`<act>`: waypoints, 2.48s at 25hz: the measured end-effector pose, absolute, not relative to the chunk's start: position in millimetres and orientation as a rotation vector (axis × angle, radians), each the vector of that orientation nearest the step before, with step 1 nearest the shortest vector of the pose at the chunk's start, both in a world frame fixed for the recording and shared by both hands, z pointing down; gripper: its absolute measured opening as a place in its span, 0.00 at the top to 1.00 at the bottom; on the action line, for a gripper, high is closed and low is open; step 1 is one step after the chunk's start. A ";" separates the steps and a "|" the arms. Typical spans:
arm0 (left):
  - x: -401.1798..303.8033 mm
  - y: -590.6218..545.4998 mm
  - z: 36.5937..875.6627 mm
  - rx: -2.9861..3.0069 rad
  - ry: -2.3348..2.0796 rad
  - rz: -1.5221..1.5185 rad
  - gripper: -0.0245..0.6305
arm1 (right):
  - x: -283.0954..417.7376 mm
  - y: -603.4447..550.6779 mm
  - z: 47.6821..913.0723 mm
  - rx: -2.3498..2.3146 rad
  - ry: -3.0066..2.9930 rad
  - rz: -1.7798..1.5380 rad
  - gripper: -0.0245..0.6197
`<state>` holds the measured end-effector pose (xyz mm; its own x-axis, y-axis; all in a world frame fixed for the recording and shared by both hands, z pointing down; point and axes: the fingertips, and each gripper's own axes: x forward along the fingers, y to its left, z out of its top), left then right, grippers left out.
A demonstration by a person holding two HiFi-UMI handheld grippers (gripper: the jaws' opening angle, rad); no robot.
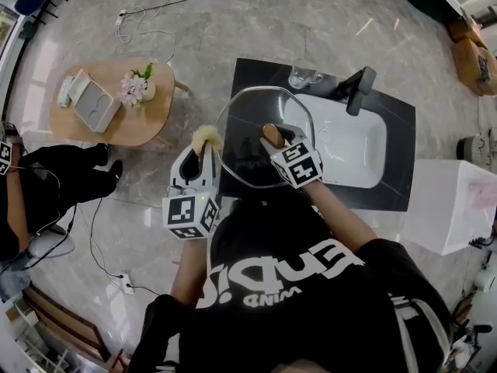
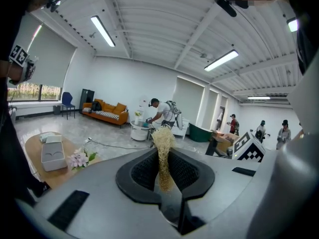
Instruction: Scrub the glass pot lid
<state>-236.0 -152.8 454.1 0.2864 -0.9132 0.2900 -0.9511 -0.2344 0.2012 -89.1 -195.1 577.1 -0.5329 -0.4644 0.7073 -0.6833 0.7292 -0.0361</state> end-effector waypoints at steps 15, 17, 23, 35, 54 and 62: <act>-225.4 -139.5 406.9 2.209 -1.787 0.004 0.88 | -47.7 -178.6 501.3 0.877 -2.499 0.538 0.69; -226.9 -136.1 403.3 2.199 -1.800 -0.009 0.88 | -42.2 -178.8 493.0 0.858 -2.566 0.634 0.69; -228.8 -128.7 394.9 2.177 -1.834 -0.043 0.88 | -28.1 -175.8 469.8 0.772 -2.741 0.862 0.70; -177.9 -130.3 382.0 2.299 -1.696 -0.069 0.88 | 0.4 -170.0 428.6 0.450 -3.010 1.673 0.69; -65.0 -119.4 318.0 2.626 -0.987 -0.221 0.88 | 1.7 -181.9 418.2 0.116 -3.034 2.206 0.69; -55.4 -128.5 321.2 2.615 -0.943 -0.209 0.88 | -5.1 -174.7 424.1 0.090 -2.999 2.144 0.70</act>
<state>-55.4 -128.5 321.2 0.7674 -0.6409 -0.0192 -0.5888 -0.7162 0.3746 -5.1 -174.7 424.1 -0.8535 -0.3385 -0.3962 0.2653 0.3721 -0.8894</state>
